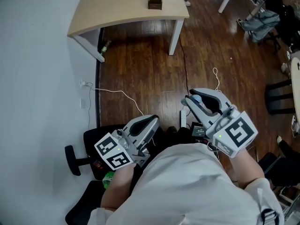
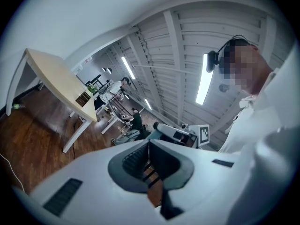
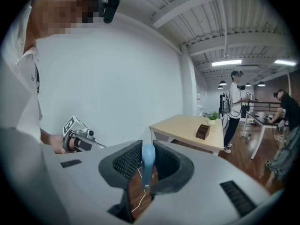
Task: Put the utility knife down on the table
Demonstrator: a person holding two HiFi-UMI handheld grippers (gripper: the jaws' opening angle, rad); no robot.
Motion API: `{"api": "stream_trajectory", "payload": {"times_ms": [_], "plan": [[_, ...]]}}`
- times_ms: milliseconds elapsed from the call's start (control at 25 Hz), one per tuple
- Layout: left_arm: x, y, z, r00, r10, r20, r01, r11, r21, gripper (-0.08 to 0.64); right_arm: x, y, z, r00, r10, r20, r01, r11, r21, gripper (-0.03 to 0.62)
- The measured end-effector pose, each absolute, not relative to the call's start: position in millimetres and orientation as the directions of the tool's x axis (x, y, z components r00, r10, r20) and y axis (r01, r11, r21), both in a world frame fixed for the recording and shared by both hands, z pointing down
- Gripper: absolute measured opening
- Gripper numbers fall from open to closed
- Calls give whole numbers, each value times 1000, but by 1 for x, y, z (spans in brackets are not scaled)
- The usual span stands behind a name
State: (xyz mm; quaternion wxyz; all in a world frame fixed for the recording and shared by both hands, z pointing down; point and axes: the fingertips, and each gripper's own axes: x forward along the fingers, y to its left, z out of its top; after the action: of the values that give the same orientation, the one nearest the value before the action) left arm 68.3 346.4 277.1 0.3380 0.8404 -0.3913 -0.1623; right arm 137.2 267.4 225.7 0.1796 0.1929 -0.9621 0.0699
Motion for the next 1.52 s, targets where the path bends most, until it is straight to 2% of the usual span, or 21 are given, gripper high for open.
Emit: {"api": "stream_trajectory", "payload": {"times_ms": [280, 720, 1520], "plan": [[52, 333, 280, 617, -786, -41, -541, -462, 703, 3, 113, 251, 220, -860, -329, 390, -363, 932, -15, 74], [39, 265, 289, 562, -827, 15, -601, -396, 695, 3, 100, 177, 246, -887, -264, 378, -313, 947, -73, 74], [86, 89, 304, 648, -755, 106, -595, -414, 689, 3, 137, 9, 281, -889, -292, 353, -361, 921, -149, 74]]}}
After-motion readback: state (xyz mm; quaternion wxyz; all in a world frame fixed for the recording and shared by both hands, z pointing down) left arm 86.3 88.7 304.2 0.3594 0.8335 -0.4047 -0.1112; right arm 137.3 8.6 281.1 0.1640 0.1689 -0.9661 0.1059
